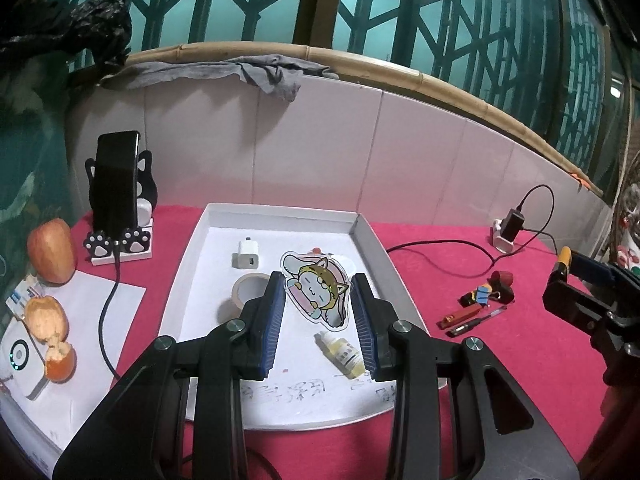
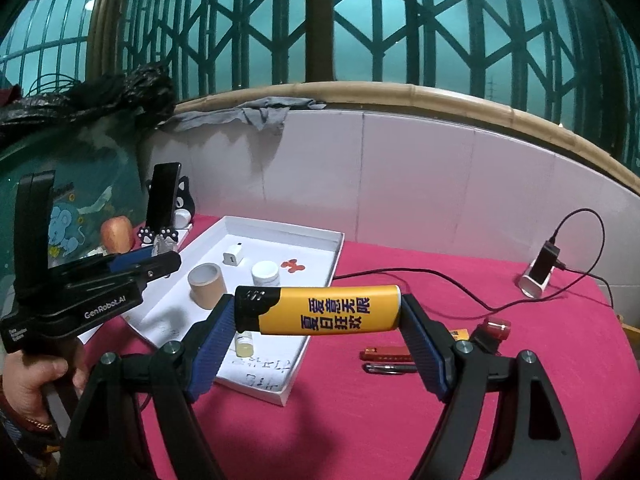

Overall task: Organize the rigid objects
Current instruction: 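Carry the cat card and yellow lighter over the tray with both grippers, then open the left gripper to drop the cat card into the tray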

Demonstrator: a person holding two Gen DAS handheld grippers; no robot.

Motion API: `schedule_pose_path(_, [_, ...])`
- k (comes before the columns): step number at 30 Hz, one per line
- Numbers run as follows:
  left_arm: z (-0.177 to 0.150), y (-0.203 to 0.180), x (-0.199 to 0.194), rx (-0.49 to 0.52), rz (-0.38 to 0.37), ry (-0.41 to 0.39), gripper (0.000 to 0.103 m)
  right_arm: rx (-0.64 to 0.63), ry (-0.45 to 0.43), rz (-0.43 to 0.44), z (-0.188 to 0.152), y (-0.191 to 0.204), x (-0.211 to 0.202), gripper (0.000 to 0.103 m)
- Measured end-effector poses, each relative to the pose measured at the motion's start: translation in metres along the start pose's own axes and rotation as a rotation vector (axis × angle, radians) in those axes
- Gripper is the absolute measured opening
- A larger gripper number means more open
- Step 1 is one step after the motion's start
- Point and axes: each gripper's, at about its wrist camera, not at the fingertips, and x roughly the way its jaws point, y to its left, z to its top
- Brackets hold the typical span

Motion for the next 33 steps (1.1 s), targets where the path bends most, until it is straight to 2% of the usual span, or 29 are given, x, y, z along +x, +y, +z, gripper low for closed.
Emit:
schedule_pose_path(21, [-0.003, 0.023, 0.013, -0.023, 0.036, 0.027, 0.033, -0.062, 0.049, 0.057, 0.017, 0.029, 0.046, 0.081])
schedule_pose_path(33, [0.006, 0.036, 0.036, -0.008, 0.090, 0.052, 0.033, -0.050, 0.098, 0.040, 0.029, 0.028, 0.088, 0.081])
